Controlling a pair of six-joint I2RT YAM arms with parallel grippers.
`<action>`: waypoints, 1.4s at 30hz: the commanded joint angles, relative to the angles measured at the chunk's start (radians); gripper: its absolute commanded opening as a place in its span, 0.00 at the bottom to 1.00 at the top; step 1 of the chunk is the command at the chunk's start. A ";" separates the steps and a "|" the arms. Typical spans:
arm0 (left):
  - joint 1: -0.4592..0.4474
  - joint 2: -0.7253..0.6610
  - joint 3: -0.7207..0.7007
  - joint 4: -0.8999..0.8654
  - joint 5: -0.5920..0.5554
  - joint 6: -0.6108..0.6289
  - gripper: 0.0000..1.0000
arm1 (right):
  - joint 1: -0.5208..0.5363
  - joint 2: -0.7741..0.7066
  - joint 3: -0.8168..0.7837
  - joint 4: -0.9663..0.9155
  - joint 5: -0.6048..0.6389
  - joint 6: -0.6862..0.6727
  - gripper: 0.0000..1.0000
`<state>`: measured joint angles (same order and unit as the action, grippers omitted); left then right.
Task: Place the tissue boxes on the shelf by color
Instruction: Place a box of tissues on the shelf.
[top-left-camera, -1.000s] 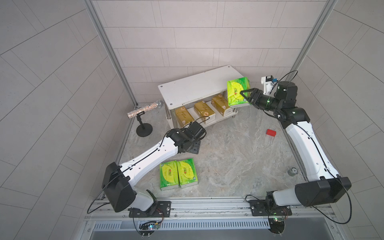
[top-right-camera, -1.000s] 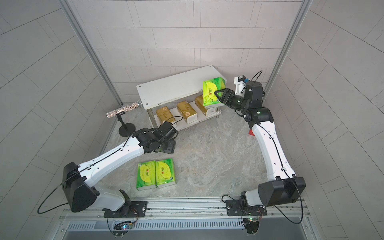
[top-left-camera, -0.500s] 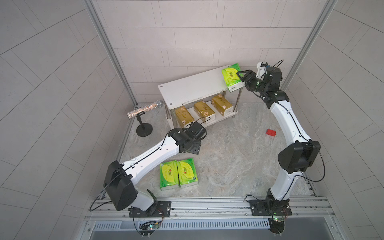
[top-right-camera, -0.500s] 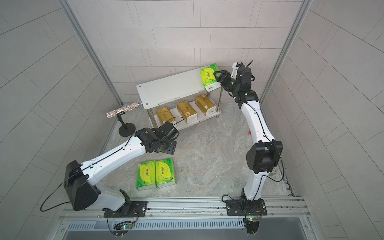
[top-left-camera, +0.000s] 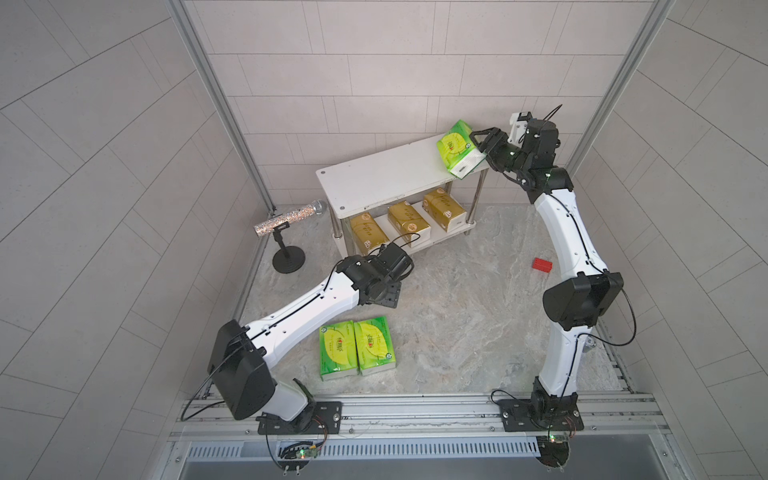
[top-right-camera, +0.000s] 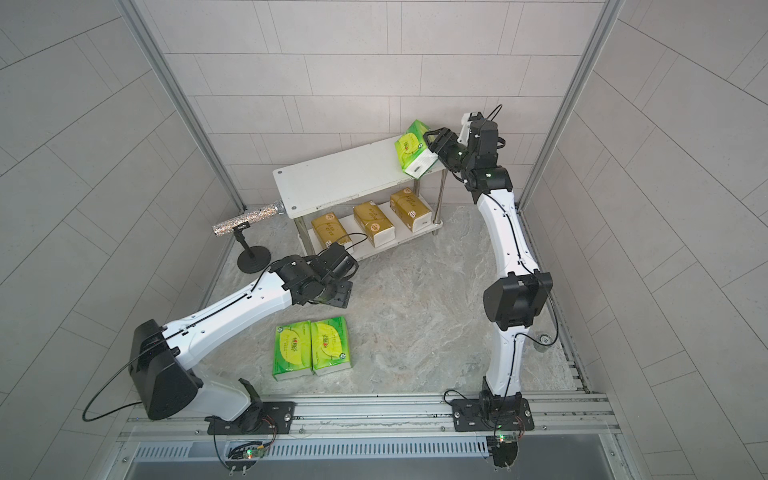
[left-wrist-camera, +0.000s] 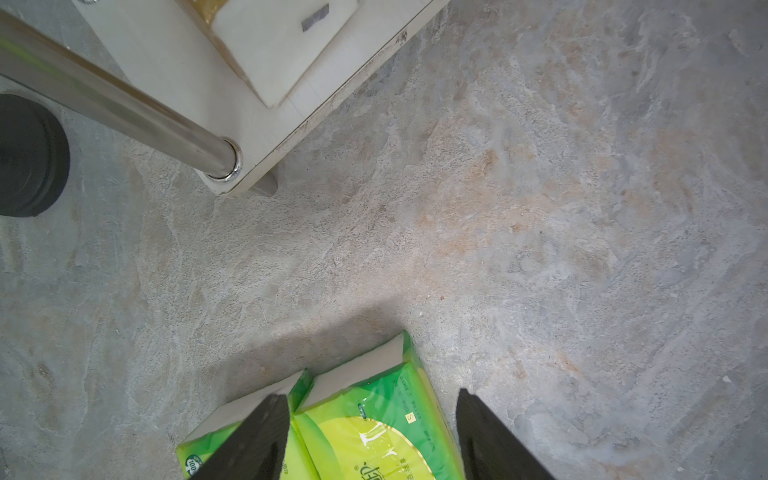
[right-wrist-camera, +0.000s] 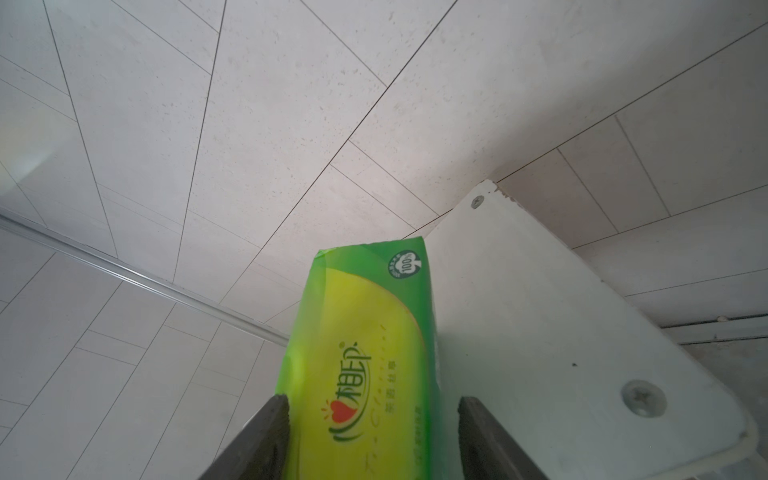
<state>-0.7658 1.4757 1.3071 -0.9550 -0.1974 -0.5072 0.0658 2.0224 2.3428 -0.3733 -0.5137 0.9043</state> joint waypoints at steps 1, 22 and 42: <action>0.009 0.006 -0.006 -0.011 -0.018 -0.007 0.72 | 0.009 0.019 0.054 -0.112 0.056 -0.079 0.69; 0.016 -0.042 -0.041 -0.007 -0.034 -0.023 0.72 | -0.011 0.072 0.207 -0.352 0.167 -0.252 0.74; 0.020 -0.074 -0.091 0.001 -0.033 -0.027 0.72 | 0.235 -0.197 0.099 -0.518 0.465 -0.832 0.88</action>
<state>-0.7528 1.4284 1.2316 -0.9474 -0.2218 -0.5251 0.2512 1.8290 2.4596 -0.8597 -0.1562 0.1875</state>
